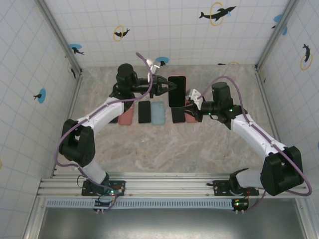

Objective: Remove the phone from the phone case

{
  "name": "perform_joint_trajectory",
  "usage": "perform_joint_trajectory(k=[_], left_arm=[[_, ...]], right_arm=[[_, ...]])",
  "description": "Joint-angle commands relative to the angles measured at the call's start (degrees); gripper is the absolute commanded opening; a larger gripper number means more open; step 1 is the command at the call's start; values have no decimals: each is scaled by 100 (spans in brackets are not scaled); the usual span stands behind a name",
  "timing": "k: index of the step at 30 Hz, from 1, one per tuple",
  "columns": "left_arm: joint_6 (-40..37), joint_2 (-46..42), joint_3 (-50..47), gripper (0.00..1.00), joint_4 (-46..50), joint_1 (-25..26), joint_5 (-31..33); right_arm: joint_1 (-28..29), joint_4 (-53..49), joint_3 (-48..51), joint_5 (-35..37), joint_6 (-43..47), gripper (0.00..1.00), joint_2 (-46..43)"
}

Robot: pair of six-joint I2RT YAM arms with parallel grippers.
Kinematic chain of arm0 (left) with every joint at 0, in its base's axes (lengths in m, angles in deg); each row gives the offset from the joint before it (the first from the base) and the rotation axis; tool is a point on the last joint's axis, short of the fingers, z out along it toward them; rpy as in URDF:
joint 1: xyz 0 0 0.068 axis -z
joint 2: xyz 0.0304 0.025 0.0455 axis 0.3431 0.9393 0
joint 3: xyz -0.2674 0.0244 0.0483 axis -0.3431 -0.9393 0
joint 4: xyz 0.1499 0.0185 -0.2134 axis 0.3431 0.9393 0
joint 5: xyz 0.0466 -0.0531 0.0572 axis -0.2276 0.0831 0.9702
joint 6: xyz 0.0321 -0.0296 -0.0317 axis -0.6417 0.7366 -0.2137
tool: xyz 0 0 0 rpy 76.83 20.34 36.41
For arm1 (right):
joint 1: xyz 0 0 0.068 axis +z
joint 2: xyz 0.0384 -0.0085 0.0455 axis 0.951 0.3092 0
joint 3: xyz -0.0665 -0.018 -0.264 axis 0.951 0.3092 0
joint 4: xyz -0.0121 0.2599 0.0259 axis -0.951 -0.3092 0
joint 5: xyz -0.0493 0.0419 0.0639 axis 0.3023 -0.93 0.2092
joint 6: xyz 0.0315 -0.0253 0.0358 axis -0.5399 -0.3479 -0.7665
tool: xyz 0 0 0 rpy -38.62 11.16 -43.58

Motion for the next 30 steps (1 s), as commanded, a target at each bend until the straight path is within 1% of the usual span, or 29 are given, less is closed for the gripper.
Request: perform_joint_trajectory(k=[1,5,11,22,30], left_arm=[[678,-71,27,0,273,506,-1335],[704,-73,66,0,288,511,-1398],[713,-12,167,0,286,513,-1418],[778,111,330,0,217,507,-1394],[854,144,343,0,102,499,-1317]], right_arm=[[-58,1537,11,757,41,15,-220],[-86,1521,10,804,91,15,-243],[-74,1420,31,1099,440,16,-328],[-82,1398,76,1191,495,16,-430],[-73,1304,111,1496,780,16,-519]])
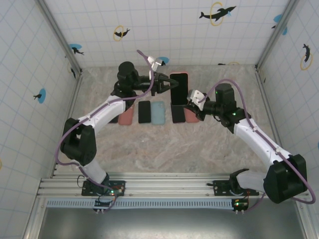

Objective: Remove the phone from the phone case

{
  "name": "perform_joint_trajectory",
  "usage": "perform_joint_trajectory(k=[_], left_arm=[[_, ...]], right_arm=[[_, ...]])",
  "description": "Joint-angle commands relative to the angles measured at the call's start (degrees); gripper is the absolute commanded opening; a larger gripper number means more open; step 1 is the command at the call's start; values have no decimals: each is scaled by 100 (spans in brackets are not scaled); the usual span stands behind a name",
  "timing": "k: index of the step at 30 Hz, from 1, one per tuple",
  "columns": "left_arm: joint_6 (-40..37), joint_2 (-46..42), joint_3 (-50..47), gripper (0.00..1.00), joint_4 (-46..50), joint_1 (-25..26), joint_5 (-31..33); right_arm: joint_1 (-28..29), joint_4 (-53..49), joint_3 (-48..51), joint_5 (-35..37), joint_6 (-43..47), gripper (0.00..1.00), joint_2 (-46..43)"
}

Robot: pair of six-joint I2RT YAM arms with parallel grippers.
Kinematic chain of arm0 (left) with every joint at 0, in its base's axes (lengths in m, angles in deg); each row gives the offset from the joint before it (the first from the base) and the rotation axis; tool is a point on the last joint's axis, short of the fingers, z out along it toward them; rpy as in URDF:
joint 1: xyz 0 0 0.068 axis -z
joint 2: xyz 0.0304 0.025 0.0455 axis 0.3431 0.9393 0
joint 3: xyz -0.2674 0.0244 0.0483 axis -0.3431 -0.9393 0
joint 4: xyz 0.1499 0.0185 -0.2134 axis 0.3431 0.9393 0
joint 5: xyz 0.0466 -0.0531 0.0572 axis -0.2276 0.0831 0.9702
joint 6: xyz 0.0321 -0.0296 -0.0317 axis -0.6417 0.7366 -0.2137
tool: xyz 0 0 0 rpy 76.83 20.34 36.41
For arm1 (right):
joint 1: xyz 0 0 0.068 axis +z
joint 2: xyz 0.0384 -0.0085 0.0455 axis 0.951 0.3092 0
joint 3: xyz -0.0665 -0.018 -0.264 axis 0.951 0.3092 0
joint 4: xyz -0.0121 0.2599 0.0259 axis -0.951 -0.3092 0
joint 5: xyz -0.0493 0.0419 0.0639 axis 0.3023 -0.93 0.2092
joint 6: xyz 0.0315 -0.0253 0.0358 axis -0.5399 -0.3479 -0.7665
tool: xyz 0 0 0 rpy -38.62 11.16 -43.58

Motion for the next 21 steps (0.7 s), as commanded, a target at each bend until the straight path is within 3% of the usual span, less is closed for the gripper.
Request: perform_joint_trajectory(k=[1,7,13,18,21], left_arm=[[660,23,69,0,153,428,-1304],[684,103,106,0,95,417,-1264],[558,183,224,0,-53,250,-578],[836,246,311,0,-82,209,91],[1004,86,119,0,-55,201,652]], right_arm=[[-66,1043,-53,825,143,16,-133],[-102,1015,-40,891,189,16,-194],[-136,931,122,422,-147,17,-300],[-517,1233,451,114,-1219,21,-526],[-685,1659,751,-38,-2104,28,-747]])
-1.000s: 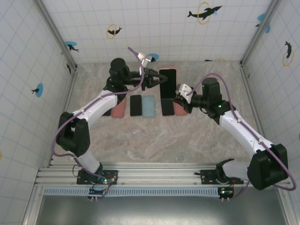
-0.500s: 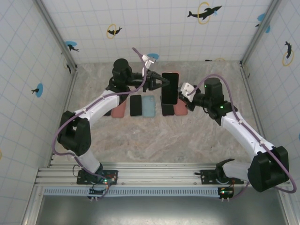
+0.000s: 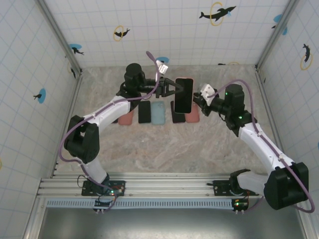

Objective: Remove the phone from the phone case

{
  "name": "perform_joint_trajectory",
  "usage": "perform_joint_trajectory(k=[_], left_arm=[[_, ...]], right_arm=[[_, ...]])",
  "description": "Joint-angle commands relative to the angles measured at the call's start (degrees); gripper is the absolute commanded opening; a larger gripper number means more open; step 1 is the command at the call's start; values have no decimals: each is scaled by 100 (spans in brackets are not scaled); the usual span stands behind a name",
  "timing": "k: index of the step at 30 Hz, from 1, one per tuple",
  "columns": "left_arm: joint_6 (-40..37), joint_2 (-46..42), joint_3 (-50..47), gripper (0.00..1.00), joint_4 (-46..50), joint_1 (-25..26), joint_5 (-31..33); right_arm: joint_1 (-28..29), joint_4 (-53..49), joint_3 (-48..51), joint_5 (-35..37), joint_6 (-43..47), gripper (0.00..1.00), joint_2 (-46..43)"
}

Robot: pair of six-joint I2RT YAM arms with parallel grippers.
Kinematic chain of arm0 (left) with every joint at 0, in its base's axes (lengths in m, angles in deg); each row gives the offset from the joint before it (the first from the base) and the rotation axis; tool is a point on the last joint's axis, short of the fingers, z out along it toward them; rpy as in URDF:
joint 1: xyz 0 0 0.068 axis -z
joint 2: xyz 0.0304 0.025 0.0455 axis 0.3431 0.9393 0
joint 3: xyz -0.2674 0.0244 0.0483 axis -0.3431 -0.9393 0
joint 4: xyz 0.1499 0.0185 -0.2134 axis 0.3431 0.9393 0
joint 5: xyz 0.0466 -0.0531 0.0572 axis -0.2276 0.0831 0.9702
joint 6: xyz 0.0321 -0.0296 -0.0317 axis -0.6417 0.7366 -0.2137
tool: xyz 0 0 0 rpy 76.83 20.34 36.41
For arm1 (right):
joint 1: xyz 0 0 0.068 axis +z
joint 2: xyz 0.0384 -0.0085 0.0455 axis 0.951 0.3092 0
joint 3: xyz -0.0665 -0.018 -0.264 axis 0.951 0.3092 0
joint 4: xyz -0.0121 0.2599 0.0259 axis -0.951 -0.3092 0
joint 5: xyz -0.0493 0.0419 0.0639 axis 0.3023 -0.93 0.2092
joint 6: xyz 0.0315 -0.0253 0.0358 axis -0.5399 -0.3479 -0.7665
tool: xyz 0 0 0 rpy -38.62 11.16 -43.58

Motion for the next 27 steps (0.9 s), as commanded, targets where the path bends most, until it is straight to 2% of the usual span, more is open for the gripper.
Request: perform_joint_trajectory(k=[1,5,8,12,20,27], left_arm=[[307,-225,-52,0,-307,-20,786],[1061,-431,-471,0,-764,-23,1575],[1766,-474,-677,0,-936,-9,2019],[2607,-526,-926,0,-1321,-10,2290],[3437,-564,-1099,0,-1897,46,2459],[3543,-529,-1112,0,-2028,47,2428]], right_arm=[[-168,837,385,-314,-1411,32,-348],[-323,1727,932,-495,-3101,42,-558],[-348,2472,1352,-314,-4368,44,-689],[-354,3181,1791,22,-5550,47,-844],[-323,3612,1997,137,-6317,47,-773],[-248,3848,1961,62,-6469,47,-608]])
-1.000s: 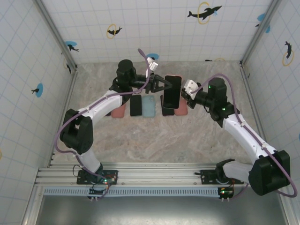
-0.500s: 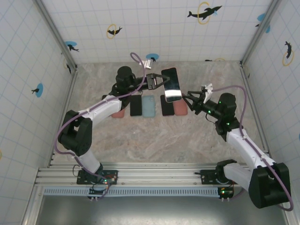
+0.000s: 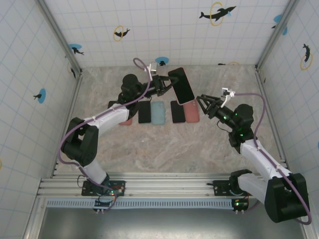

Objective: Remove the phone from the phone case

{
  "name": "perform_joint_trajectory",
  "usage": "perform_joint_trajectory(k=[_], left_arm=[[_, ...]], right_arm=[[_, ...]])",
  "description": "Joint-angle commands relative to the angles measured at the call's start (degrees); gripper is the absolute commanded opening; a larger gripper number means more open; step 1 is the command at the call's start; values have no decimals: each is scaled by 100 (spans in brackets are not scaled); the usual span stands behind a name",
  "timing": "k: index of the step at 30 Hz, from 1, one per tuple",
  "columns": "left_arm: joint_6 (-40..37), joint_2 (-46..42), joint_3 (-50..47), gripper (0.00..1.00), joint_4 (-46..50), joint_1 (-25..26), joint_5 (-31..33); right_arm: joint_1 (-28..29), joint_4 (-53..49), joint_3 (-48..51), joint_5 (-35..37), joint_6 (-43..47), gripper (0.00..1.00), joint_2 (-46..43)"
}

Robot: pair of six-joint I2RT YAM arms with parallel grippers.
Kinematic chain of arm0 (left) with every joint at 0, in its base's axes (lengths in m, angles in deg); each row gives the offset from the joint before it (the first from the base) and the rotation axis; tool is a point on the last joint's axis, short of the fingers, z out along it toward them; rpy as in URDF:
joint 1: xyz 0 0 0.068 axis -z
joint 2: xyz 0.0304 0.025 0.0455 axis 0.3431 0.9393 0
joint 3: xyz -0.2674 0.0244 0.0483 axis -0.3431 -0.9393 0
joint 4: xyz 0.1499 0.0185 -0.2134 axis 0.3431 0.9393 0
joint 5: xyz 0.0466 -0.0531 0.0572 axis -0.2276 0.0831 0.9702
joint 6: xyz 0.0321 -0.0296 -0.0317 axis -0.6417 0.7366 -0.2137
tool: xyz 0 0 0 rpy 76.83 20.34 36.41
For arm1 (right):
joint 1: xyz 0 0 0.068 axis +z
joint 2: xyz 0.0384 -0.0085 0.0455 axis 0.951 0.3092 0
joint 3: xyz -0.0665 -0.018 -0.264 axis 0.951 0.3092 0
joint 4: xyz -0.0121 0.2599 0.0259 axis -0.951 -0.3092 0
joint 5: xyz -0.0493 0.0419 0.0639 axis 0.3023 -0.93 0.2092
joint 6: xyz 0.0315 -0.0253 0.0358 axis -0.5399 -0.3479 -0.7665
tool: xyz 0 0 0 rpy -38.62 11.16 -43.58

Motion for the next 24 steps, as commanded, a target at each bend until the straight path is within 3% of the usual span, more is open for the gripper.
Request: perform_joint_trajectory(k=[1,9,24], left_arm=[[233,-249,11,0,-601,42,53],[495,-182,-85,0,-1061,49,6],[85,-214,-60,0,-531,59,20]], right_arm=[[63,413,72,-22,-205,47,95],[137,569,1,-149,-301,46,289],[-16,991,113,-68,-755,46,211]])
